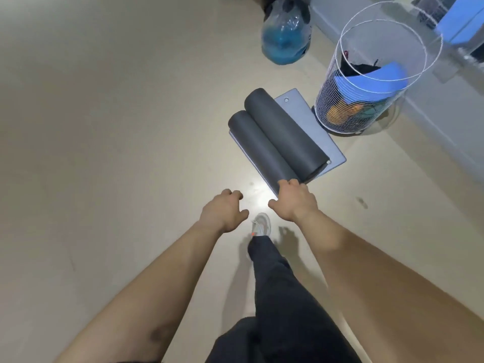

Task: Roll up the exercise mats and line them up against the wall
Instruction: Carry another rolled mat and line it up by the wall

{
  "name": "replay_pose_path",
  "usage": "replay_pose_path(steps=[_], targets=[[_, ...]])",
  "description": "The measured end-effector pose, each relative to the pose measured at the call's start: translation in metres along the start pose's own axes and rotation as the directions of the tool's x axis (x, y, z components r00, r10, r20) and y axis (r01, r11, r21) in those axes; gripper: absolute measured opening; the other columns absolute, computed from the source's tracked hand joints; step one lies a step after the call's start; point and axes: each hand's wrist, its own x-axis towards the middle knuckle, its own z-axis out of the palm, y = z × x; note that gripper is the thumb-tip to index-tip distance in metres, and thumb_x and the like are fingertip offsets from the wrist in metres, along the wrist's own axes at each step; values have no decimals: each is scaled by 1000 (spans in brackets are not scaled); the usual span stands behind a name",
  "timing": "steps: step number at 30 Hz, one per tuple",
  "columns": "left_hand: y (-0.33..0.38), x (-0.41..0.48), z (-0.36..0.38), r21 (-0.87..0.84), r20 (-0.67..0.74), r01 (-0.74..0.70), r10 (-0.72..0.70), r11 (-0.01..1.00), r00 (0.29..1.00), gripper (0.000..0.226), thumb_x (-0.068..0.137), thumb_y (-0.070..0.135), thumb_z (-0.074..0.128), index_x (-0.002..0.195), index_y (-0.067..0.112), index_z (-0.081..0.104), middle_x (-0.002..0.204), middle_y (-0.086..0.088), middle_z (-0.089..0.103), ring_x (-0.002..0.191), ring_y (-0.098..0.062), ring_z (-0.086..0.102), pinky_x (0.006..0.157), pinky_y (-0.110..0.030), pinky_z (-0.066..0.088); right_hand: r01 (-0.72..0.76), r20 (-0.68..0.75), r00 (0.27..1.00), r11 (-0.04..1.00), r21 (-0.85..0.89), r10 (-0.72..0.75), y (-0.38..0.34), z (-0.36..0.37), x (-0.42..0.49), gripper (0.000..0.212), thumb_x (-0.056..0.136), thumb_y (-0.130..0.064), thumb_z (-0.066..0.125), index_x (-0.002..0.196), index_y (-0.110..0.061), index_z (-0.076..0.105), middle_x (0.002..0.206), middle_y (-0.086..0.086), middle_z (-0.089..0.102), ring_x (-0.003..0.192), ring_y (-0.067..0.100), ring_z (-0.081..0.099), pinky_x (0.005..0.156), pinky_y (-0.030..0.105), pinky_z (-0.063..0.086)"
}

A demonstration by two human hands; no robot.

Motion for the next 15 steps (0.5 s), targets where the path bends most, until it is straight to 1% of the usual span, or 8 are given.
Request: replay_pose_path(steps=[4, 8, 12, 15], targets=[[-27, 111, -39, 77, 63, -44, 40, 996, 997, 54, 102, 42, 52, 151, 21, 43, 142, -2, 47, 125, -25, 54, 95, -39, 48, -139, 40, 990, 979, 150, 134, -16, 9, 98, 55, 97, -39, 55, 144, -13, 43, 145, 11, 45, 133, 33, 42, 101, 43, 43], [-56, 217, -56, 198, 116, -97, 75, 975, 991, 53, 103, 40, 52, 152, 20, 42, 146, -3, 46, 129, -26, 52, 96, -39, 47, -211, 48, 977, 941, 263, 206, -26, 26, 193, 51, 94, -41, 59, 132, -8, 52, 138, 14, 53, 128, 36, 50, 100, 43, 46], [-83, 328, -40, 274, 168, -166, 123, 947, 978, 53, 103, 39, 53, 151, 19, 42, 146, -3, 46, 128, -27, 53, 97, -40, 49, -328, 78, 943, 853, 406, 325, -30, 68, 281, 54, 95, -38, 60, 140, -10, 46, 144, 15, 45, 132, 39, 43, 99, 47, 43], [-102, 406, -5, 315, 209, -256, 196, 914, 958, 52, 102, 39, 53, 149, 18, 41, 145, -3, 48, 126, -26, 54, 92, -38, 47, -423, 85, 896, 781, 460, 435, -22, 124, 333, 59, 98, -35, 58, 149, -11, 39, 147, 16, 43, 134, 40, 42, 104, 48, 41]])
